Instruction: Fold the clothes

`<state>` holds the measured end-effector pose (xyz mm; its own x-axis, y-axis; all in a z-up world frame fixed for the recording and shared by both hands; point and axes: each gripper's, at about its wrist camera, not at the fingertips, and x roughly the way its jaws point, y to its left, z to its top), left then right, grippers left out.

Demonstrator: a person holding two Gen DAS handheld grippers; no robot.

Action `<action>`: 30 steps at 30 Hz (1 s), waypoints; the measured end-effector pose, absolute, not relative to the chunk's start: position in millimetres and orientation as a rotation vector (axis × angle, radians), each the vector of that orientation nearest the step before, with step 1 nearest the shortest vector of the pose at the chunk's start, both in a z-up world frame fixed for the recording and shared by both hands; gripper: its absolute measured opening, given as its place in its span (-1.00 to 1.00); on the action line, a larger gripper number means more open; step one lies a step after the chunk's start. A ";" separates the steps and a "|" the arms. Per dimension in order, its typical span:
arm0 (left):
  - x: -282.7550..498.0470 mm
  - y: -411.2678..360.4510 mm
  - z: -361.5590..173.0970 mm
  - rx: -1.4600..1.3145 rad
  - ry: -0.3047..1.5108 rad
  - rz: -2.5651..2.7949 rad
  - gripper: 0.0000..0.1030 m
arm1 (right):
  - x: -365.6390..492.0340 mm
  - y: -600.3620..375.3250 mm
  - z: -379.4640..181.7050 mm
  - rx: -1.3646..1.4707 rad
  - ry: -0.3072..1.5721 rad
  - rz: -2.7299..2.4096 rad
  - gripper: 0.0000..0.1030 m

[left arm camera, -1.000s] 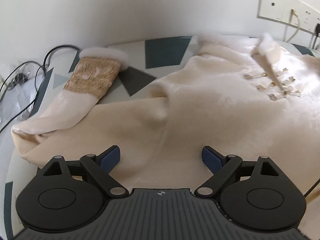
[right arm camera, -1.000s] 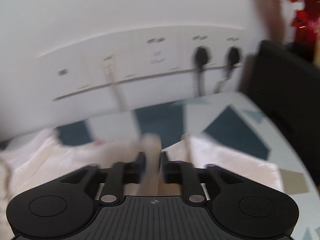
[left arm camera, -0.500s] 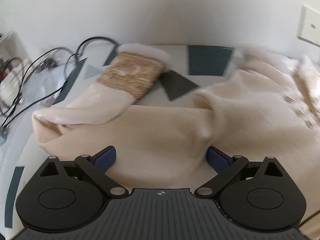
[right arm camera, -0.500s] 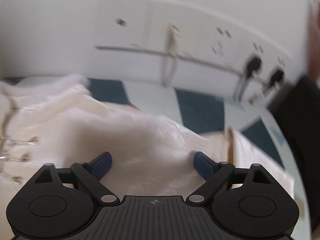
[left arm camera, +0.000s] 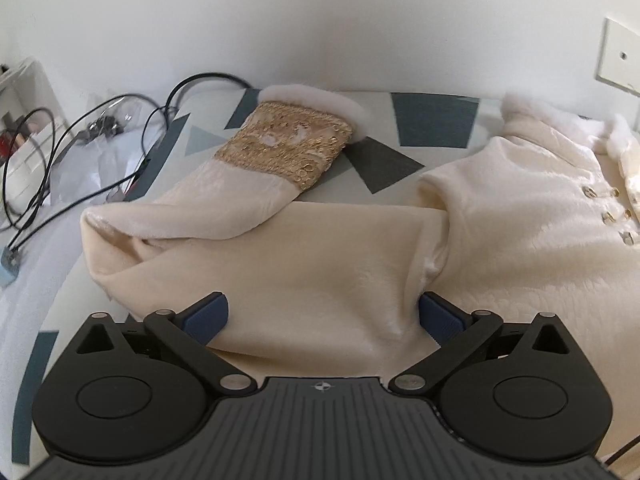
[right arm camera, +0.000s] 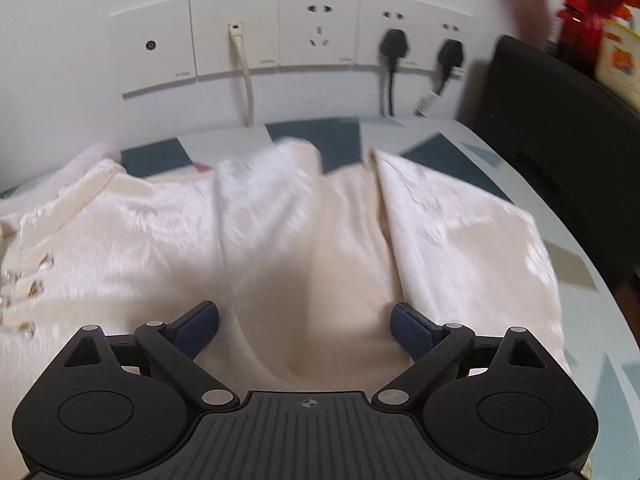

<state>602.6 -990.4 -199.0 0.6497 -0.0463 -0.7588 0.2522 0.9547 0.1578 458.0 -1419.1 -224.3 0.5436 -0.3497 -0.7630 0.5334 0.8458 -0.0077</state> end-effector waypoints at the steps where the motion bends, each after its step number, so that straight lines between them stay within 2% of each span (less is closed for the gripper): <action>1: 602.0 -989.3 -199.4 0.263 0.845 -0.185 1.00 | 451.4 -1417.3 -223.5 0.244 0.849 -0.541 0.77; 15: 570.4 -961.7 -202.9 0.178 0.846 -0.257 1.00 | 375.5 -1390.3 -214.6 0.347 0.951 -0.674 0.77; 17: 571.6 -955.7 -201.9 0.154 0.863 -0.270 1.00 | 381.4 -1388.0 -209.4 0.344 0.981 -0.688 0.77; 19: 572.7 -949.5 -198.9 0.145 0.878 -0.267 1.00 | 389.0 -1384.7 -202.4 0.339 1.009 -0.701 0.50; 20: 572.1 -943.1 -194.9 0.136 0.853 -0.246 1.00 | 394.8 -1380.2 -196.5 0.324 1.002 -0.697 0.46; 25: 584.2 -922.3 -169.8 0.143 0.695 -0.247 0.99 | 435.4 -1349.2 -168.2 0.267 0.865 -0.558 0.58; 30: 622.1 -954.2 -170.5 0.451 0.597 -0.515 0.96 | 509.6 -1322.4 -170.2 0.343 0.863 -0.277 0.51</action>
